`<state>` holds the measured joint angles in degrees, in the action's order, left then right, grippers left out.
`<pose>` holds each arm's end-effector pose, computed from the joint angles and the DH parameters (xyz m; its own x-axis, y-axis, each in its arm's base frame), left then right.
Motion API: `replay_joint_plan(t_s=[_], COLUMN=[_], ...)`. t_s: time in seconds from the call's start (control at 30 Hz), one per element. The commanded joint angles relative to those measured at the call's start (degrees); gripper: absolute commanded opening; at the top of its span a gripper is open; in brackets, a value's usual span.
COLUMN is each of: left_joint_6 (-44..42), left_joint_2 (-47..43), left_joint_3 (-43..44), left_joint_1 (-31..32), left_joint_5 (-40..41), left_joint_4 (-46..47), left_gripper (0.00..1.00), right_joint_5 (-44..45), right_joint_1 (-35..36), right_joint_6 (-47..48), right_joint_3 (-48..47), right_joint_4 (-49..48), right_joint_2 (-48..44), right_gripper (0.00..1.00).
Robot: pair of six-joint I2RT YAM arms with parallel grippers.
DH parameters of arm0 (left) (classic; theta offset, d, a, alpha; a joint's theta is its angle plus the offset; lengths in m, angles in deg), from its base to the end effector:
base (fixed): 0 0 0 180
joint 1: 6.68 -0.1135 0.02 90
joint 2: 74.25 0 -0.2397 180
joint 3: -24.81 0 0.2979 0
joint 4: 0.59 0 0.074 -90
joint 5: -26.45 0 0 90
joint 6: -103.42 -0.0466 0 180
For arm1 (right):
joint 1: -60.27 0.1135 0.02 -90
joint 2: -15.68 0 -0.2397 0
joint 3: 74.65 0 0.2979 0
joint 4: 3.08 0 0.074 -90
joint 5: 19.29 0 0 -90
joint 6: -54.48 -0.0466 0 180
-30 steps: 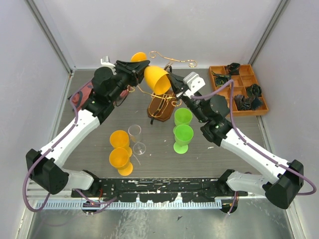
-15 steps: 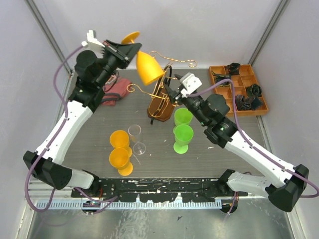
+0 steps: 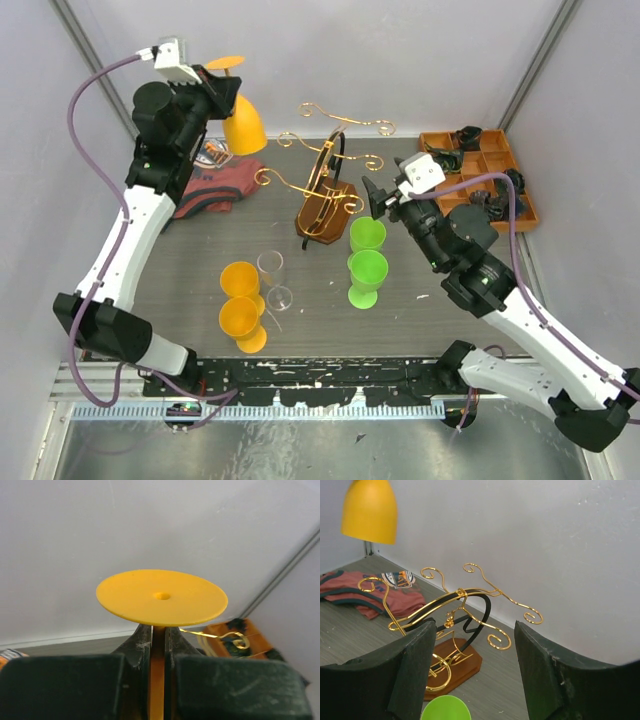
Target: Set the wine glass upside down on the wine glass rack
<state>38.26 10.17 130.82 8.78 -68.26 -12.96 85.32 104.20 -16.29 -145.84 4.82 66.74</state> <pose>0.3774 -0.1083 0.4810 -0.0043 -0.4332 -0.9013 0.3769 0.8341 -0.4027 0.1993 0.1757 0.4277 0.3067 -0.1471 -0.9404 -0.4160 0.8679 -0.2714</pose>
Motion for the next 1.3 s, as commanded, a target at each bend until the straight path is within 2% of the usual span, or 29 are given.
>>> replay_joint_plan(t_s=[0.0,0.27,0.5,0.77,0.97,1.27], left_joint_6=[-19.7,-19.9,-19.8,-11.5,-6.4,-4.5], left_joint_2=[2.1,10.9,17.9,26.2,31.5,34.6], left_joint_3=[-5.2,-10.7,-10.7,-9.8,-9.7,-8.9], left_joint_1=[-1.4,-5.6,-7.0,-8.2,-8.2,-8.0], left_joint_5=[-0.8,-11.7,-22.1,-34.7,-39.1,-43.5], left_joint_4=[11.5,28.6,37.0,48.2,57.9,64.8], left_gripper=[0.00,0.00,0.00,0.00,0.00,0.00], right_joint_5=[2.1,2.0,1.7,1.9,2.1,1.4], right_joint_1=[0.3,0.3,0.3,0.3,0.3,0.3], right_joint_6=[-1.9,-2.7,-1.9,-2.9,-2.3,-3.4], right_joint_3=[0.6,3.1,5.5,7.6,7.5,5.5], right_joint_4=[2.5,5.4,6.1,7.7,9.8,15.7], right_joint_2=[-3.4,-6.9,-9.0,-10.6,-11.3,-15.8], right_gripper=[0.69,0.69,0.69,0.69,0.70,0.70])
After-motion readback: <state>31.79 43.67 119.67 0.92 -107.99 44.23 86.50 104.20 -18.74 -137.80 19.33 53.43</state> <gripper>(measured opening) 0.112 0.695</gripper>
